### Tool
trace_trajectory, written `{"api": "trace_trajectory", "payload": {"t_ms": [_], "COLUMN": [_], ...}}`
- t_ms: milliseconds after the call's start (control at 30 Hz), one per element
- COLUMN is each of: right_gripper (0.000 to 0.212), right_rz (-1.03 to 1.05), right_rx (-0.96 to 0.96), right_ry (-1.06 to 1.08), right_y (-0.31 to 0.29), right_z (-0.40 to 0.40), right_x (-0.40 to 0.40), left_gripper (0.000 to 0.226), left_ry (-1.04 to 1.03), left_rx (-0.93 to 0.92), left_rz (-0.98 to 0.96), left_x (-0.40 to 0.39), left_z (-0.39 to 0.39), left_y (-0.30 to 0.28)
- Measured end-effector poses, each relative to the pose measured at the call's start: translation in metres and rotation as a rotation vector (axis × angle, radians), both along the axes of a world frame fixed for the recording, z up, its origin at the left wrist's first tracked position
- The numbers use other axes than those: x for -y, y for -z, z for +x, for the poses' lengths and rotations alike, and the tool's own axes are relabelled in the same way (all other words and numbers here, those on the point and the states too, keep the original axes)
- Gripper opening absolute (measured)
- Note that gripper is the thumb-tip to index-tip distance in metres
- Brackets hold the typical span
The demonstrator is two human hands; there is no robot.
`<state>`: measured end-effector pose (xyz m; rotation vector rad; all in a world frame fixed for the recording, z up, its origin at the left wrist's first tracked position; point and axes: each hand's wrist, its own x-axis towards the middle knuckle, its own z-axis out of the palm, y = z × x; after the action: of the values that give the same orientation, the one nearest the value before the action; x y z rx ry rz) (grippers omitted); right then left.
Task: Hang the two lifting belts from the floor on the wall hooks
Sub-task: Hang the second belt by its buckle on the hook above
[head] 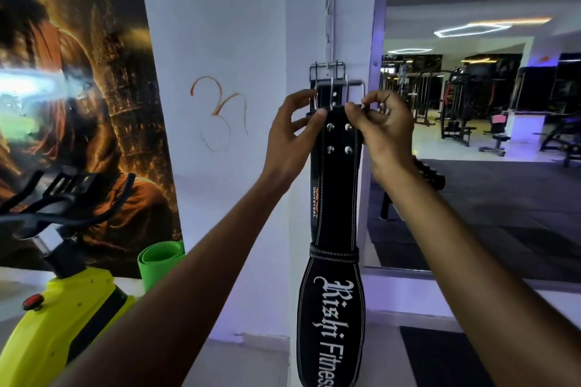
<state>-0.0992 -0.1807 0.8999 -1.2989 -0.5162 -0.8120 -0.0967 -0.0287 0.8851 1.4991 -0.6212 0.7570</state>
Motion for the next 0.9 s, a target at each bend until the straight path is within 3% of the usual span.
{"api": "trace_trajectory", "payload": {"t_ms": [100,433,900], "right_gripper": [0.031,0.025,0.024], "right_rz": [-0.005,-0.033,-0.032], "right_rx": [-0.012,-0.018,0.138], "right_ry": [-0.017,-0.091,0.004], "right_y": [-0.003,-0.022,-0.09], "right_z": [0.006,0.055,0.227], "right_x": [0.013,0.042,0.023], "left_gripper": [0.032,0.018,0.029], "left_ry": [-0.048,-0.128,-0.11], "left_rx": [0.004,0.074,0.28], "left_rz": [0.046,0.106,-0.047], "left_x": [0.017,0.047,0.031], "left_z": [0.01,0.053,0.231], "left_y": [-0.013,-0.036,-0.105]}}
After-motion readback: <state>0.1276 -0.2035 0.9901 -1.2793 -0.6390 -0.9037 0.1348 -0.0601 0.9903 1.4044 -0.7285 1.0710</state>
